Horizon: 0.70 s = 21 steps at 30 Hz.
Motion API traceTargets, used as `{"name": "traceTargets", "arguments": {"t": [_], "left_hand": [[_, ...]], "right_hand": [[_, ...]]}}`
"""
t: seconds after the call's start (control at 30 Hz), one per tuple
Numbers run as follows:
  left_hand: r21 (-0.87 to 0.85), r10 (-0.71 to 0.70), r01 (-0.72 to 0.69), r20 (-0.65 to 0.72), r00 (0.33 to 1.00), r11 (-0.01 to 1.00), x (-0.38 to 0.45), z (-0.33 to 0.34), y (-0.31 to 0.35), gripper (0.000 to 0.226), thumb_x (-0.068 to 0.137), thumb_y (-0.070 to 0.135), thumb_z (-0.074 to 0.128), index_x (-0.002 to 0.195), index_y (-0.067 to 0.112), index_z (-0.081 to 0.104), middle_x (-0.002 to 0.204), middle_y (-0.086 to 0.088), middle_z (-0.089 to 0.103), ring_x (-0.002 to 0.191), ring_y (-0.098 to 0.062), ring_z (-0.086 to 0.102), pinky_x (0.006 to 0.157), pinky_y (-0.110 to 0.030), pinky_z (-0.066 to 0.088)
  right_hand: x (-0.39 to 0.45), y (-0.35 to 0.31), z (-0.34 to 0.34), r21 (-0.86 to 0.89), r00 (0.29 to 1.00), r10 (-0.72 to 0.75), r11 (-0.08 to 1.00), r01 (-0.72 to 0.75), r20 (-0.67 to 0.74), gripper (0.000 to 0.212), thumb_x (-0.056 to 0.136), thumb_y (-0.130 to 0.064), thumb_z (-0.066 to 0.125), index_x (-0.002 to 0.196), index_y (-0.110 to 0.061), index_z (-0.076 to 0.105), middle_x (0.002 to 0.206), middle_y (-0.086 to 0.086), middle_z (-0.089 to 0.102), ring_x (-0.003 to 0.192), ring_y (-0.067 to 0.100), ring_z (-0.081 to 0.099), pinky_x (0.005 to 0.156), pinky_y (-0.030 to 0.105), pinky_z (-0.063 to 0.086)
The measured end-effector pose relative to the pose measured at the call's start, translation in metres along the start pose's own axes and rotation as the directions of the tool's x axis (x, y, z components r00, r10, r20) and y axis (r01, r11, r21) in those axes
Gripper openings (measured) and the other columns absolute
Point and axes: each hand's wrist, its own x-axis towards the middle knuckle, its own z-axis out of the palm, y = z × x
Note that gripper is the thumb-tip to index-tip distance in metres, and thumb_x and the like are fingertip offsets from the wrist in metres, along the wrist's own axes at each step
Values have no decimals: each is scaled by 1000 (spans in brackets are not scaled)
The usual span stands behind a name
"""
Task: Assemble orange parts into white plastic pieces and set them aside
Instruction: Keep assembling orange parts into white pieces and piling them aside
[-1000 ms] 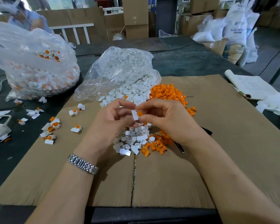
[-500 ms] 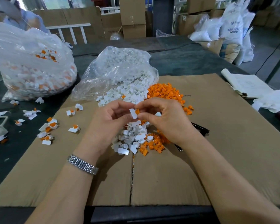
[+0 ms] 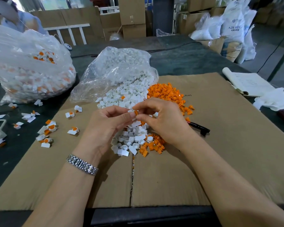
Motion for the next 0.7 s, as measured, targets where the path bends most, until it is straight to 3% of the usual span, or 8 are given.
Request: {"name": "traceTargets", "arguments": {"t": [0.13, 0.2, 0.27, 0.37, 0.47, 0.57, 0.7], "left_hand": [[-37, -45, 44, -25, 999, 998, 2, -1, -1, 17, 54, 12, 89, 67, 10, 78, 86, -18, 78, 87, -29, 78, 75, -22, 60], [-88, -76, 73, -29, 997, 993, 3, -3, 1, 10, 60, 7, 86, 66, 9, 79, 89, -21, 77, 93, -32, 78, 75, -23, 61], [-113, -88, 83, -41, 995, 990, 3, -6, 2, 8, 62, 6, 84, 68, 10, 80, 91, -20, 77, 94, -32, 77, 72, -23, 61], [-90, -81, 77, -47, 996, 993, 2, -7, 4, 9, 64, 11, 84, 72, 14, 81, 85, -12, 79, 81, -25, 79, 60, -19, 58], [-85, -63, 58, -53, 997, 995, 0, -6, 5, 22, 66, 13, 83, 86, 8, 74, 81, -12, 78, 74, -22, 78, 54, -18, 56], [-77, -53, 49, -50, 997, 996, -1, -7, 6, 23, 69, 14, 83, 88, 8, 72, 81, -10, 77, 73, -21, 77, 51, -18, 54], [-73, -51, 48, -38, 998, 996, -1, -7, 5, 16, 75, 12, 82, 86, 9, 71, 79, -10, 76, 71, -21, 77, 49, -17, 52]], "right_hand": [[0, -1, -5, 50, 997, 72, 996, -74, 41, 26, 88, -18, 76, 113, -19, 71, 94, -8, 69, 88, 1, 65, 82, 15, 52], [0, 3, -14, 20, 986, 166, 986, -166, -21, 28, 87, -29, 76, 113, -22, 67, 97, -9, 66, 89, 2, 64, 81, 17, 50], [-2, 8, -23, -250, 960, 262, 927, -279, -97, 36, 88, -48, 70, 112, -23, 61, 105, -7, 60, 94, 8, 60, 86, 29, 49], [-7, 9, -26, -597, 885, 461, 694, -402, -61, 62, 81, -73, 59, 116, -23, 52, 116, -2, 53, 109, 22, 53, 93, 46, 44], [-9, 8, -24, -676, 828, 561, 606, -419, -10, 62, 81, -68, 62, 113, -16, 51, 114, 5, 52, 113, 30, 50, 92, 49, 43], [-8, 2, -23, -674, 840, 542, 612, -414, -23, 39, 87, -51, 62, 88, -15, 46, 91, 4, 48, 99, 31, 51, 86, 47, 43], [-3, -1, -25, -659, 871, 491, 649, -380, -19, 30, 94, -42, 50, 81, -15, 50, 80, 3, 52, 78, 25, 50, 74, 40, 40]]}}
